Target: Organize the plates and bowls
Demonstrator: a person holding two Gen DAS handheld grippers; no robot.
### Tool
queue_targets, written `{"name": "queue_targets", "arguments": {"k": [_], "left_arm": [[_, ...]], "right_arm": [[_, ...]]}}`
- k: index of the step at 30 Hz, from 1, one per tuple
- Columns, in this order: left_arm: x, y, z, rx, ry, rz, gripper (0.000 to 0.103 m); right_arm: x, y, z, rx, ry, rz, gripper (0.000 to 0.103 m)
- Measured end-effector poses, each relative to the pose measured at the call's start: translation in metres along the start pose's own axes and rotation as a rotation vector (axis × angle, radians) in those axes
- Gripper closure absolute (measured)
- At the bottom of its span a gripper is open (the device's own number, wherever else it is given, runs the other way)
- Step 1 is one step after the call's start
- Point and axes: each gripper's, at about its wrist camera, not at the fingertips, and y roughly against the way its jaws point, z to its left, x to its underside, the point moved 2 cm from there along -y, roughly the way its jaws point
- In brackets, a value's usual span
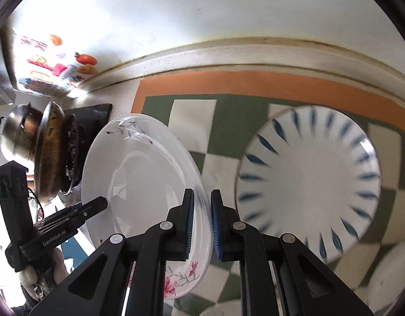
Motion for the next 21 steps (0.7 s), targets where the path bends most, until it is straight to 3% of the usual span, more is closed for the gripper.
{"name": "queue_targets", "arguments": {"k": [10,21], "left_arm": [[0.07,0.001,-0.073,0.031,-0.155,0.057,0.075],[0.133,-0.046,-0.12,-0.004,-0.284,0.174,0.075]], "right_arm": [[0.095,0.072,-0.057,0.017,-0.078,-0.07,0.088],[0.202,0.081,-0.128,0.034,-0.198,-0.046,0.088]]}}
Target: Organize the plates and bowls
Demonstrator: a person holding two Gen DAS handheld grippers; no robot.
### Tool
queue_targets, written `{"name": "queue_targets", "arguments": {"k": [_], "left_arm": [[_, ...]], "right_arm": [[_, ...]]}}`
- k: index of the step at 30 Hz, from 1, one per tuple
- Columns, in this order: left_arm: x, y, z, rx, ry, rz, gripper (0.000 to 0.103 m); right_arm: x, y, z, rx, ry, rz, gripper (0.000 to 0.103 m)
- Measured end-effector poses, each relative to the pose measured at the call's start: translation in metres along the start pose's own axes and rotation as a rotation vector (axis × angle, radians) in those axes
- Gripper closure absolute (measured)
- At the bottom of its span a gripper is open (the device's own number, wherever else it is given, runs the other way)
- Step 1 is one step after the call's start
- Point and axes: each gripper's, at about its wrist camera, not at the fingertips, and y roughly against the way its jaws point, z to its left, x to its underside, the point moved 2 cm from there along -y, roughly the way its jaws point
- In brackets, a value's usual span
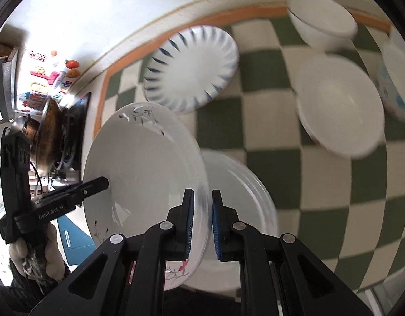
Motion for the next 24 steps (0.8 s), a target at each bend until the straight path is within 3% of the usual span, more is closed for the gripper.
{"name": "queue_targets", "arguments": {"k": [11,24], "left_arm": [[0.015,-0.044,-0.034,-0.064,-0.079,0.115,0.073],[0.013,-0.056,-0.035,-0.069,-0.089,0.157,0.074]], "right_arm": [[0.036,-0.02,-0.056,0.056,-0.049,0.038,0.088],[0.036,-0.025,-0.069,0.068,-0.067,0.058,0.088]]}}
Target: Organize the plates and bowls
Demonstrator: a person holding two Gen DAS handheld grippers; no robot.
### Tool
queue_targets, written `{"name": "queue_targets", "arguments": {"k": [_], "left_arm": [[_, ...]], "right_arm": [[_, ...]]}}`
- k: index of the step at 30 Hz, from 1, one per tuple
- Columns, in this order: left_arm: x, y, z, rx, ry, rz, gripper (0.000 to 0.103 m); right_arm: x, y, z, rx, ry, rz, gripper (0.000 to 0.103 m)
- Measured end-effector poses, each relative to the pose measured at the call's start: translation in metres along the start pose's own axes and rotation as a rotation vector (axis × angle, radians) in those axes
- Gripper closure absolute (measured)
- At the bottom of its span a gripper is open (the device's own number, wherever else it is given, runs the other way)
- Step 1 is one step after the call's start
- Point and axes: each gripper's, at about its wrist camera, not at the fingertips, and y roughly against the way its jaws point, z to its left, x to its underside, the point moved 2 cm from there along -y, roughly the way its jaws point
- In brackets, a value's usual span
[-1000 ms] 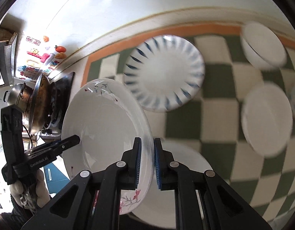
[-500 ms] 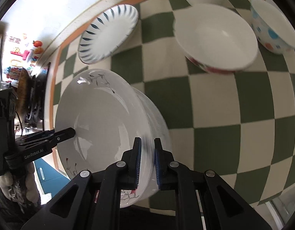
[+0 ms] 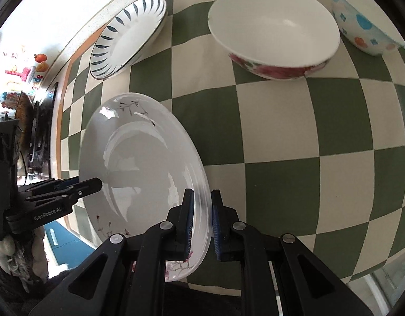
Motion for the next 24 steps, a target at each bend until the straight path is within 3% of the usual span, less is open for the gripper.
{"name": "queue_targets", "arguments": {"k": [8,14,17,19,21,24], "left_arm": [[0.005,0.013,0.007,0.007,0.036,0.002,0.073],[-0.004,0.048,0.017,0.013,0.056,-0.074,0.073],[-0.028,0.07,0.026,0.036,0.069,-0.111,0.073],[-0.056,0.079,0.038,0.046,0.094,-0.137,0.072],[-0.085,0.081,0.05,0.051,0.125,-0.151,0.071],[-0.135,0.07,0.064,0.087,0.195,-0.148,0.071]], "right_arm": [[0.004,-0.004,0.003,-0.003,-0.001,0.047,0.086],[-0.011,0.029,0.012,0.008,-0.018,0.003,0.086],[-0.029,0.052,0.027,-0.013,-0.013,-0.041,0.085],[-0.053,0.065,0.044,-0.045,0.0,-0.077,0.077],[-0.078,0.069,0.057,-0.071,0.008,-0.1,0.068],[-0.125,0.059,0.07,-0.044,0.007,-0.123,0.066]]}}
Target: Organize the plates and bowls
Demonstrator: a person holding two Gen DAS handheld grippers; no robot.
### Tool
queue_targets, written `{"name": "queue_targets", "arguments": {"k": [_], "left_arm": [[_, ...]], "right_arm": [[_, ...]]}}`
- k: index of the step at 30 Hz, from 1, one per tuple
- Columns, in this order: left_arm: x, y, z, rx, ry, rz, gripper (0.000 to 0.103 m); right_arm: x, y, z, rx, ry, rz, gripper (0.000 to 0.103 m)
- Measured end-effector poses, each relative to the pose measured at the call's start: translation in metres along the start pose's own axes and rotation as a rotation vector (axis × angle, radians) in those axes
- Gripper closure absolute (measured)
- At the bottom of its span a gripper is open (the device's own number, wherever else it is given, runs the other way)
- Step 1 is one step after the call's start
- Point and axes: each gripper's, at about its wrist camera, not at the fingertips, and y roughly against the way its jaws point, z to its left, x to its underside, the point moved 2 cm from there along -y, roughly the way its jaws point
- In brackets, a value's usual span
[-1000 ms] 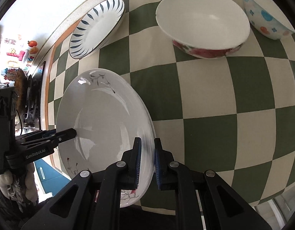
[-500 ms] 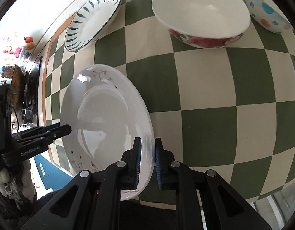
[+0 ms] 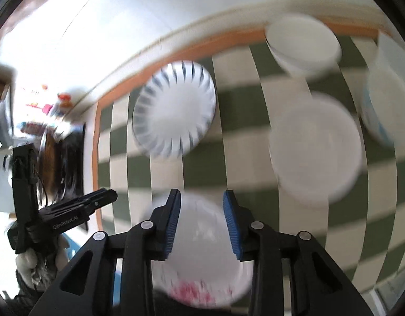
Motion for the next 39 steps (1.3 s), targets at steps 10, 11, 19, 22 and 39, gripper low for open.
{"name": "queue_targets", "arguments": {"k": [10,11,19,22,39], "left_arm": [[-0.088,-0.061,0.013,0.021,0.047,0.072,0.071],[-0.09,-0.065,0.013,0.024,0.047,0.078,0.071],[-0.093,-0.075,0.005,0.053,0.005,0.057,0.078],[-0.091,-0.073,-0.001,0.024,-0.033,0.044,0.079],[-0.06,-0.03,-0.029,-0.021,-0.109,-0.058,0.078]], "right_arm": [[-0.103,-0.083,-0.007,0.055,-0.068,0.069,0.066],[-0.109,-0.09,-0.008,0.055,-0.071,0.079,0.066],[-0.119,-0.119,-0.013,0.061,-0.077,0.116,0.078],[-0.117,-0.126,-0.008,0.084,-0.05,0.106,0.091],[-0.089,-0.088,0.011,0.072,0.027,0.035,0.094]]}}
